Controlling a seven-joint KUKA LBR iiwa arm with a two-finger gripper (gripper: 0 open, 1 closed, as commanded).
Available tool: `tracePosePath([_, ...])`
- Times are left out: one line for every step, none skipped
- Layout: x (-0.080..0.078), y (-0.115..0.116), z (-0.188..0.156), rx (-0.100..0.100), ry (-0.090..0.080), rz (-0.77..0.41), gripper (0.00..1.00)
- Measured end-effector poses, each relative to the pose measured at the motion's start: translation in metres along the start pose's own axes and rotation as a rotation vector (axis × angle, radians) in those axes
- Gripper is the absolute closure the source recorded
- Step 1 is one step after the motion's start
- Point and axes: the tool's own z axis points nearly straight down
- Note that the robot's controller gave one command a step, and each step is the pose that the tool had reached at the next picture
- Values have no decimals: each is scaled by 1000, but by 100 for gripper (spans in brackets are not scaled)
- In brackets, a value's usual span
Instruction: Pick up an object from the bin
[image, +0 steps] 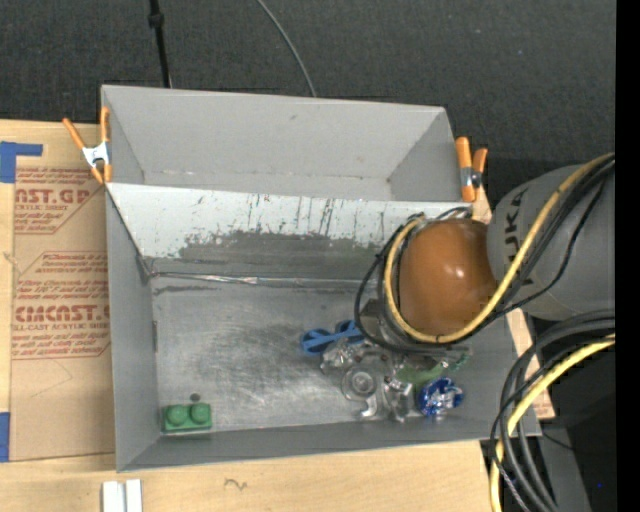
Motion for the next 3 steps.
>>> tracePosePath([0,0,-1,-2,1,4,100])
tracePosePath([-32,13,-100,-2,0,-572,100])
tracePosePath([-33,7,-194,3,-1,-583,100])
